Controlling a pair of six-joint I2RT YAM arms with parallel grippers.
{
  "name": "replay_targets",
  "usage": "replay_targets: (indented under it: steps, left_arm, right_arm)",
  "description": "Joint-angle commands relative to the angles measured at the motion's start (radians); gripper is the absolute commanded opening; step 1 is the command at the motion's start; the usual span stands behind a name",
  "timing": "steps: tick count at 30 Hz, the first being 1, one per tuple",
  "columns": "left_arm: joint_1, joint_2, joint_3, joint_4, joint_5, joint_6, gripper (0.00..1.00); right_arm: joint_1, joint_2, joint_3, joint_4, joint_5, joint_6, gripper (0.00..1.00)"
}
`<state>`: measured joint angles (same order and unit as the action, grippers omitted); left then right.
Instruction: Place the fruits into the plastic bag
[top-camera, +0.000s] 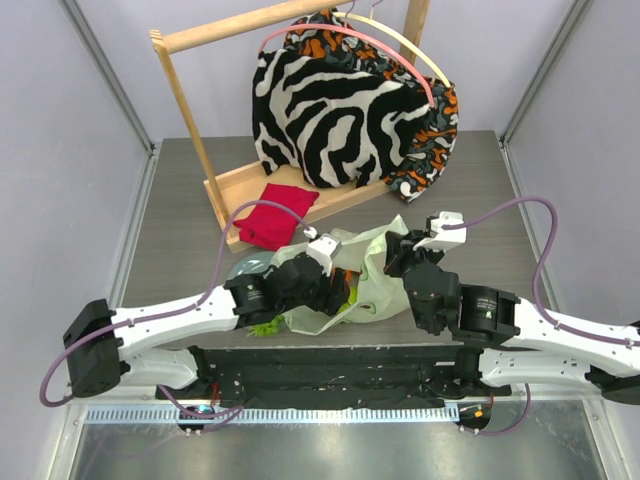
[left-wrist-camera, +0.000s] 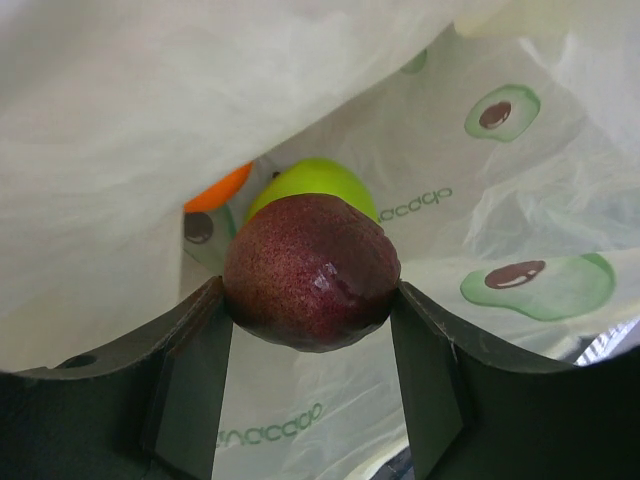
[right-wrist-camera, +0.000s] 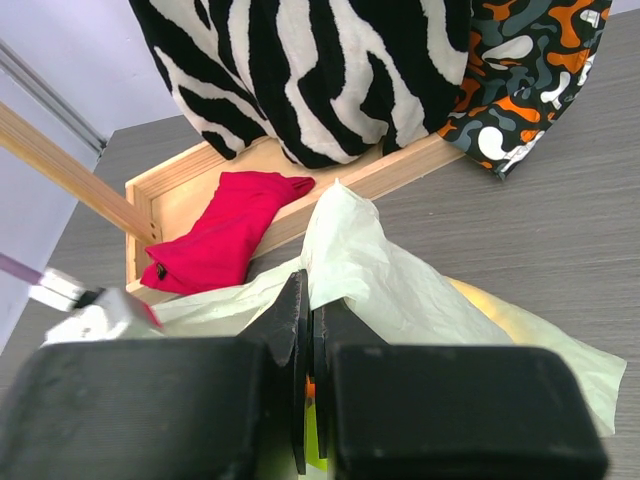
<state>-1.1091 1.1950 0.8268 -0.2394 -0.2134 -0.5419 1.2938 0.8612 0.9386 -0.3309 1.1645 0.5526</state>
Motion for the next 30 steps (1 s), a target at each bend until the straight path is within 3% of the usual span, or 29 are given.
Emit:
replay_targets:
  steps: [1, 4, 8, 10, 22, 30]
  left_arm:
    - [-0.011, 0.052, 0.047, 0.091, 0.058, -0.02, 0.59]
    - [-0.011, 0.075, 0.044, 0.103, 0.071, -0.029, 0.67]
    - [-0.011, 0.087, 0.037, 0.103, 0.071, -0.047, 0.89]
    - [-0.011, 0.086, 0.032, 0.103, 0.069, -0.055, 0.93]
    - [-0.011, 0.052, 0.043, 0.107, 0.089, -0.024, 0.95]
    - [-0.011, -0.167, 0.049, 0.118, 0.119, 0.071, 0.97]
  right_arm:
    - [-0.004, -0.031, 0.019, 0.013, 0.021, 0.026, 0.01]
    - [-0.002, -0.04, 0.014, 0.009, 0.026, 0.03, 0.01]
    - [-0.002, -0.036, 0.016, 0.009, 0.024, 0.03, 0.01]
    - [-0.004, -0.033, 0.016, 0.007, 0.024, 0.03, 0.01]
    - [-0.004, -0.027, 0.019, 0.007, 0.024, 0.03, 0.01]
    - [-0.004, -0.031, 0.017, 0.006, 0.026, 0.033, 0.01]
